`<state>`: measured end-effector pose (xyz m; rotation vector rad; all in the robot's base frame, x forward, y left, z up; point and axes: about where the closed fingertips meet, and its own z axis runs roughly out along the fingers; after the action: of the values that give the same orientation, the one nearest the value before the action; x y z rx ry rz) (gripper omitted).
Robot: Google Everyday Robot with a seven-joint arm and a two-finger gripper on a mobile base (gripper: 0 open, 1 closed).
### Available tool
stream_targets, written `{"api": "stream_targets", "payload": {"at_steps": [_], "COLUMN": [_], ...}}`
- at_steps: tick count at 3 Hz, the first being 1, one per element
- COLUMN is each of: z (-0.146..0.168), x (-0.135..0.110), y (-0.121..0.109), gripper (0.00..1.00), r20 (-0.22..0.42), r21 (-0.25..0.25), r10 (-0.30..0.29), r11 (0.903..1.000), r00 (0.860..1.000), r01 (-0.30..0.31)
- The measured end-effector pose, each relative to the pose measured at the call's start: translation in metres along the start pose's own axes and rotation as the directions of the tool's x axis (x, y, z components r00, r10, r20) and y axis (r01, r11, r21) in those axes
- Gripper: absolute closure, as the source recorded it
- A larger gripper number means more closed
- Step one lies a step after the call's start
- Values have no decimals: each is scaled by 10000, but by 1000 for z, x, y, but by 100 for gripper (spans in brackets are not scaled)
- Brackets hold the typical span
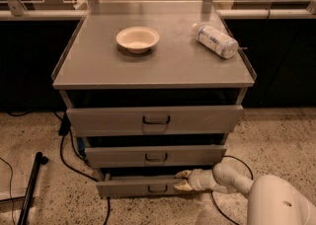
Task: Open bottom drawer
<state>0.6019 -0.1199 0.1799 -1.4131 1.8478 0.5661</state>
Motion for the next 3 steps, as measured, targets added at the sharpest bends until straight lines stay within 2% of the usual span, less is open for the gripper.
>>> {"api": "stream_targets", "payload": {"at_steps": [1, 2, 3], "z": [-10, -12, -12], "x": [7, 7, 7], "y": [21, 22, 22], "gripper": [100, 82, 58], "r20": [2, 2, 2], "r21": [30, 30, 30], "r10": [229, 229, 229], "r11": [9997, 9997, 9997], "r00": [9997, 9997, 9997], "r01": [-229, -229, -229]}}
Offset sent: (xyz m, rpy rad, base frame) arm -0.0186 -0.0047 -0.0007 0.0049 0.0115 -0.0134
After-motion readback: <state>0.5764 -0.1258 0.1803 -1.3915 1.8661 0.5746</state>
